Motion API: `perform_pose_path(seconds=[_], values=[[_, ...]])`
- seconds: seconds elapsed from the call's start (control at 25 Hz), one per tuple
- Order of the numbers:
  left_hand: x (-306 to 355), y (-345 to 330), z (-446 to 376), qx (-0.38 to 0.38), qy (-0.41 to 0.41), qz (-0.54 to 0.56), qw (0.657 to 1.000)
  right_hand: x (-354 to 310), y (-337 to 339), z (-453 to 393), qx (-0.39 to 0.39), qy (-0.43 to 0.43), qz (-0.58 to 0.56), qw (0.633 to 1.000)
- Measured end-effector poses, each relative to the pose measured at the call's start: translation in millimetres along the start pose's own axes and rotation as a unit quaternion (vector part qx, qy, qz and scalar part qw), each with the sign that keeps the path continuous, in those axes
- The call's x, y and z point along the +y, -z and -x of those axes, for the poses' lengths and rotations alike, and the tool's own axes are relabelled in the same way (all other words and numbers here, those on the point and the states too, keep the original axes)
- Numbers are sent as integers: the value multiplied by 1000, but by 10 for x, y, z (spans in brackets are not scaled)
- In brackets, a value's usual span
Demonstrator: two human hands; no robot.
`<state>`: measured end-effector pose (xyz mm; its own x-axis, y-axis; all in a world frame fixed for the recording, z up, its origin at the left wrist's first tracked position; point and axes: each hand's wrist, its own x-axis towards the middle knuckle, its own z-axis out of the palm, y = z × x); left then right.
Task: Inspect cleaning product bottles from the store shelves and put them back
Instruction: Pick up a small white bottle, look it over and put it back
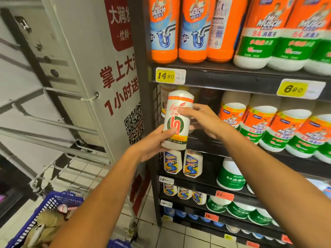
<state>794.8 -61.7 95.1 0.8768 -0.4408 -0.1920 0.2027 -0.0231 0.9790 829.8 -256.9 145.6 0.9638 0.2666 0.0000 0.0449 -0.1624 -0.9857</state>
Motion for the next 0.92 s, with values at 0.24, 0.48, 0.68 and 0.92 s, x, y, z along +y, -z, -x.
perform_pose_path(seconds=[0.24,0.48,0.68,0.92], values=[[-216,-193,119,59,-85,75,992,15,-96,162,-76,-22,-45,996],[-233,-236,253,60,-86,98,990,-59,-363,188,-45,13,-167,985],[-200,-271,341,36,-76,100,991,-150,-338,235,-61,9,-232,971],[-113,-351,390,-2,-82,147,986,-260,-328,274,-55,26,-238,969]])
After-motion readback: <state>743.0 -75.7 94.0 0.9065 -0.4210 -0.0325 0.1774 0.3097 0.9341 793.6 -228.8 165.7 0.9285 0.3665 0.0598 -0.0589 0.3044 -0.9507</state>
